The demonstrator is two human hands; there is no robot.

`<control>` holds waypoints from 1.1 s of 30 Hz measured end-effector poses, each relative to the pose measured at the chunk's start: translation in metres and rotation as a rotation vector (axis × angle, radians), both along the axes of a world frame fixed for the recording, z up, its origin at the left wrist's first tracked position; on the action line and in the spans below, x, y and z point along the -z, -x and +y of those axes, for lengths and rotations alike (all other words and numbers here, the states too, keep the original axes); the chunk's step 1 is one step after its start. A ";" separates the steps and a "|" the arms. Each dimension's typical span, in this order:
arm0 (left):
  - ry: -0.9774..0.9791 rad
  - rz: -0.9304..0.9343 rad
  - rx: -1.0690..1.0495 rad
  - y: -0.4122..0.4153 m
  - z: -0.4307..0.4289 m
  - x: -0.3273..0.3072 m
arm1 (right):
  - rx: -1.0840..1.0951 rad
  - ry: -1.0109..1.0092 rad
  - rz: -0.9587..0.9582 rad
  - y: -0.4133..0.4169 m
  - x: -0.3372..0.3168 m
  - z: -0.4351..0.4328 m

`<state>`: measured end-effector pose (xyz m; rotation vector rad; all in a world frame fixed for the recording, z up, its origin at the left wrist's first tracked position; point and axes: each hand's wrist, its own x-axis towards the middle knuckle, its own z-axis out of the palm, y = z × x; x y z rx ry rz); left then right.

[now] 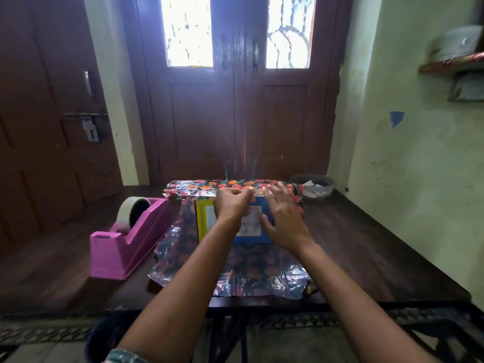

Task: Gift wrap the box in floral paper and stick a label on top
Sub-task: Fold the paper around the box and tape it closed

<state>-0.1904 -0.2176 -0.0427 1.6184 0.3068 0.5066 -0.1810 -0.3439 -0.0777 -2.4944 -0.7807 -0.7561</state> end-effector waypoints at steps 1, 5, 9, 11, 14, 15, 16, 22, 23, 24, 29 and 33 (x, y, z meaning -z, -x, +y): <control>0.011 -0.005 -0.001 -0.001 -0.001 0.001 | 0.003 -0.013 0.013 -0.001 0.002 -0.002; 0.052 -0.007 -0.005 -0.005 -0.005 0.006 | -0.044 -0.002 0.007 -0.002 0.007 -0.009; 0.122 0.024 -0.018 -0.006 -0.011 0.011 | -0.052 0.003 -0.004 -0.003 0.010 -0.009; 0.138 0.035 -0.040 -0.007 -0.014 0.013 | -0.049 0.007 -0.014 -0.004 0.010 -0.010; 0.132 0.051 -0.083 -0.008 -0.016 0.017 | -0.047 0.009 -0.010 -0.005 0.010 -0.012; 0.132 0.053 -0.086 -0.008 -0.016 0.018 | -0.049 0.005 -0.006 -0.005 0.009 -0.012; 0.131 0.052 -0.086 -0.008 -0.016 0.019 | -0.052 -0.002 -0.003 -0.005 0.009 -0.012; -0.210 0.052 -0.182 -0.005 -0.014 0.027 | -0.059 -0.037 -0.001 -0.002 0.006 -0.011; -0.278 0.090 -0.196 -0.003 -0.011 0.032 | -0.059 -0.044 0.000 -0.002 0.006 -0.011; -0.320 0.130 -0.194 0.000 -0.009 0.038 | -0.062 -0.048 0.001 -0.002 0.006 -0.011; -0.618 0.153 -0.126 0.006 0.010 0.051 | -0.068 -0.074 -0.014 -0.004 0.010 -0.011; -0.807 -0.381 -0.151 0.015 0.013 0.031 | -0.074 -0.078 -0.007 -0.005 0.011 -0.011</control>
